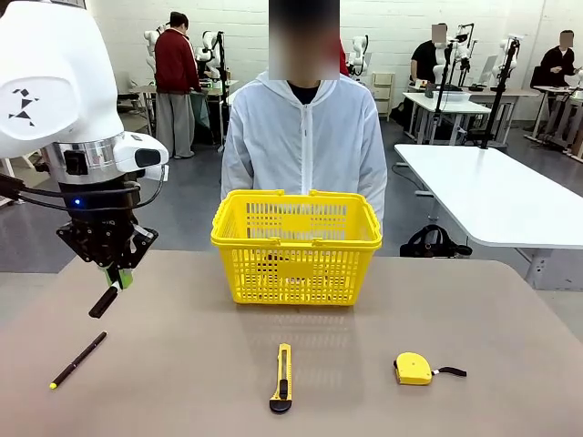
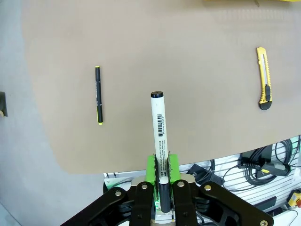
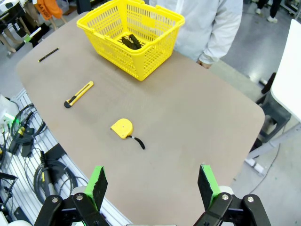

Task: Place the items the person wants into the basket.
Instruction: Pick up the item the person points to and place it in the Market Basket.

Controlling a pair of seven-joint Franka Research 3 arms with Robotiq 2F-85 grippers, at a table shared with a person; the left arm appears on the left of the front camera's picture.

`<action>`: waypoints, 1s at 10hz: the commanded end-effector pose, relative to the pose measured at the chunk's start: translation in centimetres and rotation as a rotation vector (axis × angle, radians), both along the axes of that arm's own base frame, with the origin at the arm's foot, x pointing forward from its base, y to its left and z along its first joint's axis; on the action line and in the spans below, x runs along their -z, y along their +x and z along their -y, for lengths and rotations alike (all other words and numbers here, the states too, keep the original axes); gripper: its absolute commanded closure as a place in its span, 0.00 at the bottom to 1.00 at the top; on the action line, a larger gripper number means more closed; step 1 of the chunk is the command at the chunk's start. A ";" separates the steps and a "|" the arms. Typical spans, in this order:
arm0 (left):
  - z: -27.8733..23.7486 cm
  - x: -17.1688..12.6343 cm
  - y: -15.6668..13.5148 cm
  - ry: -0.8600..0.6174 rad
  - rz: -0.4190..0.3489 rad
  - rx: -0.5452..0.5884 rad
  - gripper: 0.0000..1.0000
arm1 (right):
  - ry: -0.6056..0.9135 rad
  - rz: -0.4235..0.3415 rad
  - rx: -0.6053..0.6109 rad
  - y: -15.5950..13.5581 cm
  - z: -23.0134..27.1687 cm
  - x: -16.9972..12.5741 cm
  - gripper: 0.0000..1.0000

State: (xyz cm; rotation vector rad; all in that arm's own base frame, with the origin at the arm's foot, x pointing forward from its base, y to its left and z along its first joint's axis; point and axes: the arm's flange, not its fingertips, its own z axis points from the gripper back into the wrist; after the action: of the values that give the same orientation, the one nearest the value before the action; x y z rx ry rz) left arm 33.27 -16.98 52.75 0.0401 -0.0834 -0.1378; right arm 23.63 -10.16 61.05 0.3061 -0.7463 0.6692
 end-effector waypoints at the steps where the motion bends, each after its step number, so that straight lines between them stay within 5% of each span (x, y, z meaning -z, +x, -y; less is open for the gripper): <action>1: 0.0 0.8 0.2 0.005 0.004 -0.005 0.98 | -0.002 -0.009 0.000 0.2 0.1 -0.1 0.00; 2: 0.0 0.8 0.2 0.005 0.004 -0.005 0.98 | -0.002 -0.009 0.000 0.2 0.1 -0.1 0.00; 3: 0.0 0.3 0.0 0.003 -0.006 0.000 0.88 | -0.002 -0.009 0.000 0.2 0.1 -0.1 0.00; 6: 6.6 -7.3 11.5 0.111 -0.003 0.310 0.88 | -0.002 -0.009 0.000 0.2 0.1 -0.1 0.00; 7: 9.4 -8.0 13.0 0.165 0.035 0.372 0.88 | -0.002 -0.009 0.000 0.2 0.1 -0.1 0.00; 9: 15.2 -8.7 19.7 0.164 -0.014 0.569 0.88 | -0.002 -0.009 0.000 0.2 0.1 -0.1 0.00; 10: 17.4 -6.9 19.8 0.107 0.006 0.636 0.88 | -0.002 -0.009 0.000 0.2 0.1 -0.1 0.00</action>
State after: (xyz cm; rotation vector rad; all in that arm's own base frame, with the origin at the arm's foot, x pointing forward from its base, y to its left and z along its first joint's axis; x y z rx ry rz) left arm 51.34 -32.46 58.92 0.1321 -0.1036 -0.6872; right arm 23.63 -10.15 61.09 0.3055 -0.7465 0.6695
